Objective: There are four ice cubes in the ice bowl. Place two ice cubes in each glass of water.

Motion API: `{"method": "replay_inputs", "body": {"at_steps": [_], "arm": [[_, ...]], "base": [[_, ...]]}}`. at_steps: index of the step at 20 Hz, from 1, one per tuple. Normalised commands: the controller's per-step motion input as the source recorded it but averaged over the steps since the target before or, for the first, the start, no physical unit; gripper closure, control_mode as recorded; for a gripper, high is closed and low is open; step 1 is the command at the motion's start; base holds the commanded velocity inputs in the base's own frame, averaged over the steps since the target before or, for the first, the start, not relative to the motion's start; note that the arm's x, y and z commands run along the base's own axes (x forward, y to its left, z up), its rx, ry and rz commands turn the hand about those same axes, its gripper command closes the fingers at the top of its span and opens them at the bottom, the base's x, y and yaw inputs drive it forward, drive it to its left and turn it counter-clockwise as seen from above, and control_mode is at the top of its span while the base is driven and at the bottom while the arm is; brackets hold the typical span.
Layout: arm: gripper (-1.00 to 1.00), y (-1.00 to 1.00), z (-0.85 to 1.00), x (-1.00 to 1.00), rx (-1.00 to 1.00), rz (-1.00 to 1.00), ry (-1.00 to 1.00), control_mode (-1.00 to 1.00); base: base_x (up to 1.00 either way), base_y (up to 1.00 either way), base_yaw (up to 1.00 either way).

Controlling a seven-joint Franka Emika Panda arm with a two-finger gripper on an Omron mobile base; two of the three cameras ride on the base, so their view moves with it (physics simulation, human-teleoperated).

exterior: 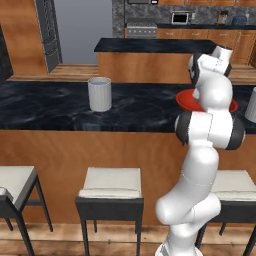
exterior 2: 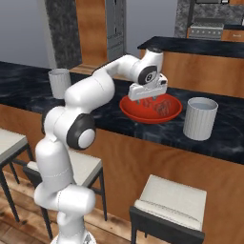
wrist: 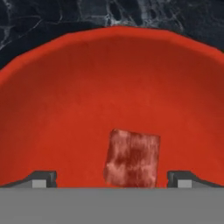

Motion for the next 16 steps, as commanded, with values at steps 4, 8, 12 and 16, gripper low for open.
{"method": "replay_inputs", "body": {"at_steps": [4, 8, 12, 16], "arm": [[-1.00, 0.00, -0.22, 0.21, -0.04, 0.00, 0.02, -1.00], [-1.00, 0.00, -0.16, 0.23, -0.03, 0.00, 0.03, -1.00], [-1.00, -0.15, -0.12, 0.14, -0.02, 0.00, 0.02, -1.00], [-1.00, -0.17, -0.14, 0.05, -0.03, 0.00, 0.02, -1.00]], "base": [[0.00, 0.00, 0.00], [0.00, 0.00, 0.00], [0.00, 0.00, 0.00], [0.00, 0.00, 0.00]]}}
